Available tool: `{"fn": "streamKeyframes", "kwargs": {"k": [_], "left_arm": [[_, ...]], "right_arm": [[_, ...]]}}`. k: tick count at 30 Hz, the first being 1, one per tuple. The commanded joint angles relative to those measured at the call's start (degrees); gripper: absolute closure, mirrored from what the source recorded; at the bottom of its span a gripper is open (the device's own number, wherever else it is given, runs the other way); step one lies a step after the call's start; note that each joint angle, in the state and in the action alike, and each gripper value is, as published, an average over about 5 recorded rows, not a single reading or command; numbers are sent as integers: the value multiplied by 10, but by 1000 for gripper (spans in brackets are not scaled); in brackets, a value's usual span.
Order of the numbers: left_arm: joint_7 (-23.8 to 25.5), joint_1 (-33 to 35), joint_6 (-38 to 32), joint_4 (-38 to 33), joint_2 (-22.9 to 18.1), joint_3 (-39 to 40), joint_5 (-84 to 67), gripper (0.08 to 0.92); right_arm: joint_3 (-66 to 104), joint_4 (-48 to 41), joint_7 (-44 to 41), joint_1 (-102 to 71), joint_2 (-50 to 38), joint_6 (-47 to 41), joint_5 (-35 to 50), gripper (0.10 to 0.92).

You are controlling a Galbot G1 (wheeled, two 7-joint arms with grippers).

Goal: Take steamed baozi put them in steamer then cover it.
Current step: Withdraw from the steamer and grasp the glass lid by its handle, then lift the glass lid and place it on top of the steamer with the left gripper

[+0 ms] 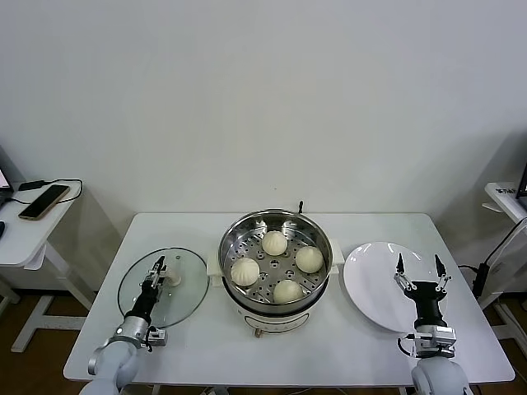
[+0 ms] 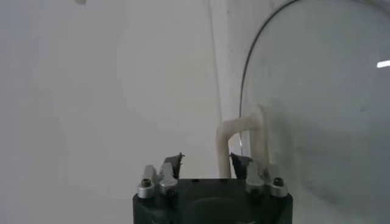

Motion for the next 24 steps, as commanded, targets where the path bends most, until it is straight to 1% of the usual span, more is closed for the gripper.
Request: {"fn": "streamKeyframes", "kwargs": {"k": [1, 7, 10, 17, 24], "left_arm": [[6, 1, 2, -4, -1, 0, -7, 563], [15, 7, 8, -16, 0, 5, -35, 736], [20, 15, 9, -36, 1, 7, -62, 795], [23, 32, 18, -115, 16, -11, -117, 805], [35, 38, 37, -241, 40, -49, -149, 805]], "right_arm": [[0, 0, 0, 0, 2, 0, -2, 203], [-4, 3, 0, 0, 7, 1, -7, 203], [-7, 5, 0, 0, 8, 1, -8, 203], [-8, 10, 0, 1, 7, 1, -10, 203], [-8, 11, 1, 1, 9, 0, -11, 203]]}}
